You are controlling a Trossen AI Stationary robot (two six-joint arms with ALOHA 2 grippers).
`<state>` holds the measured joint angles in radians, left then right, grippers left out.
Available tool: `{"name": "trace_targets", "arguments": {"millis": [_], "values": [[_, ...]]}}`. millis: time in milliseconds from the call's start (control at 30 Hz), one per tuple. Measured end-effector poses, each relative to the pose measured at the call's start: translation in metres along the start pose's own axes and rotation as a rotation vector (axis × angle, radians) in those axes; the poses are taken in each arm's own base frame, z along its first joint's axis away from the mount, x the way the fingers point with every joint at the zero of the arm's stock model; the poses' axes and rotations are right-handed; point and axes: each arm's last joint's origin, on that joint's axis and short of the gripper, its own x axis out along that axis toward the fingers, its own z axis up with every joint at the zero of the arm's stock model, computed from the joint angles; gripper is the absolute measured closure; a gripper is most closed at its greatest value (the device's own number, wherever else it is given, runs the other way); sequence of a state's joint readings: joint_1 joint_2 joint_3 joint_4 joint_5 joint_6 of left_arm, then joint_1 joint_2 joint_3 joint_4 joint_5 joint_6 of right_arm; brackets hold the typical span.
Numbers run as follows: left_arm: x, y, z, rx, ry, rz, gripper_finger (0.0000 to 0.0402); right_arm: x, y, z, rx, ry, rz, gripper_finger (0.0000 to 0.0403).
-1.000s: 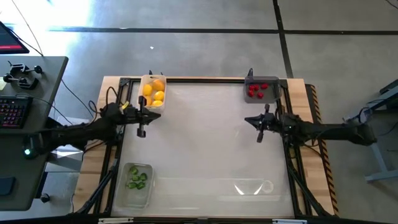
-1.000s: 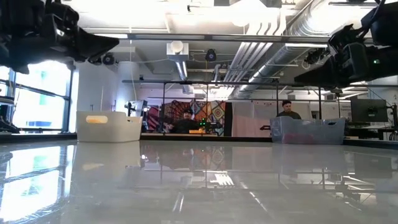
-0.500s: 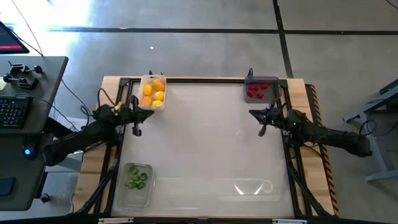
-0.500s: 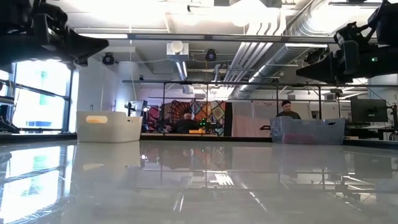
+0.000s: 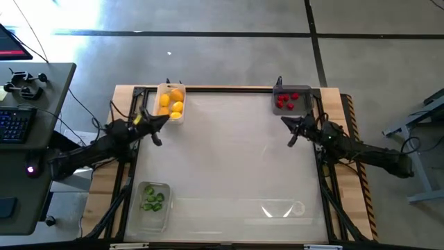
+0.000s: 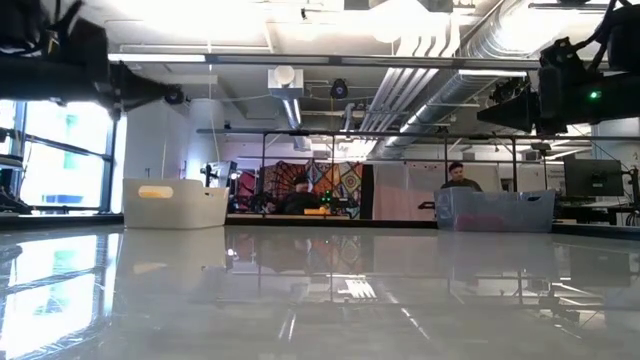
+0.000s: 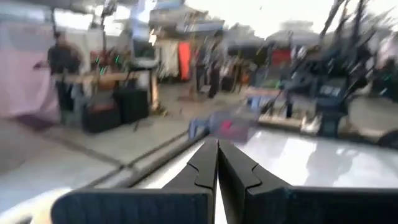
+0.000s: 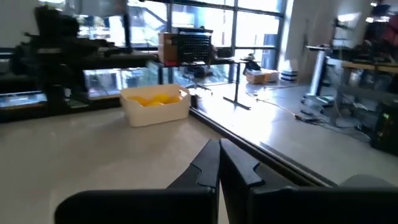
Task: Sort produce into baskets
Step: Return to Home Position
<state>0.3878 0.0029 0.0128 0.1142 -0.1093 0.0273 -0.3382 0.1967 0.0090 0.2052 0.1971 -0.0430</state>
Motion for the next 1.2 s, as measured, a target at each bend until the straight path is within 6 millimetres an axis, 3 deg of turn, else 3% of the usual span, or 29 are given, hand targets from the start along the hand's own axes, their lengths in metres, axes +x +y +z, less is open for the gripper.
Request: {"name": "trace_targets", "arguments": {"millis": [400,1200], "values": [[0.001,-0.002,-0.01,0.0,0.103,0.034,0.0401,-0.001,-0.007,-0.007,-0.034,0.084,-0.239,0.0403],[0.001,-0.002,-0.01,-0.056,0.101,0.035,0.0401,-0.002,-0.006,-0.014,-0.056,0.153,-0.231,0.0403]]}}
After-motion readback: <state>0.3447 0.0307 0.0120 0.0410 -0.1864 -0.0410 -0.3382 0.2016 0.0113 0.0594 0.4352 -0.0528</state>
